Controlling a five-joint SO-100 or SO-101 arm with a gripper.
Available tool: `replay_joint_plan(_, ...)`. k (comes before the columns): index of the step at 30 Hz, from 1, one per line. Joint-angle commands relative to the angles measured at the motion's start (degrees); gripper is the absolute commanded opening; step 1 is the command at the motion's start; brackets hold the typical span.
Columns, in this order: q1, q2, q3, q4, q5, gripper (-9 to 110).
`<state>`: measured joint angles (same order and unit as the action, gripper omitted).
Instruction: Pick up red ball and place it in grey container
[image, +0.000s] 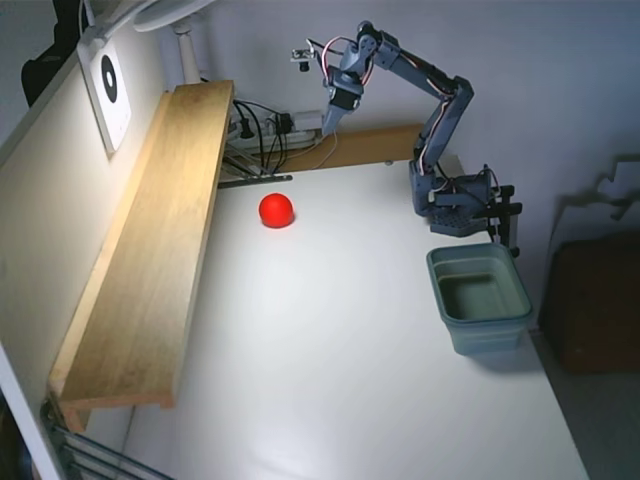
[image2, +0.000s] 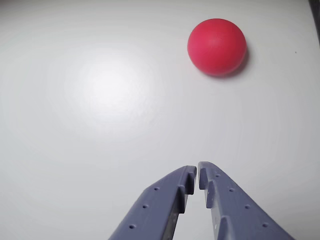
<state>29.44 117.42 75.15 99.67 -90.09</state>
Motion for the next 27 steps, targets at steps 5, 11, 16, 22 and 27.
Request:
replay_joint_plan(5, 0.56, 1.81, 0.61, 0.33, 0.09, -3)
replay_joint_plan(11, 0.56, 1.81, 0.61, 0.33, 0.09, -3)
replay_joint_plan(16, 0.56, 1.81, 0.61, 0.33, 0.09, -3)
replay_joint_plan(22, 0.56, 1.81, 0.61, 0.33, 0.09, 38)
replay_joint_plan(27, 0.56, 1.81, 0.61, 0.33, 0.09, 38)
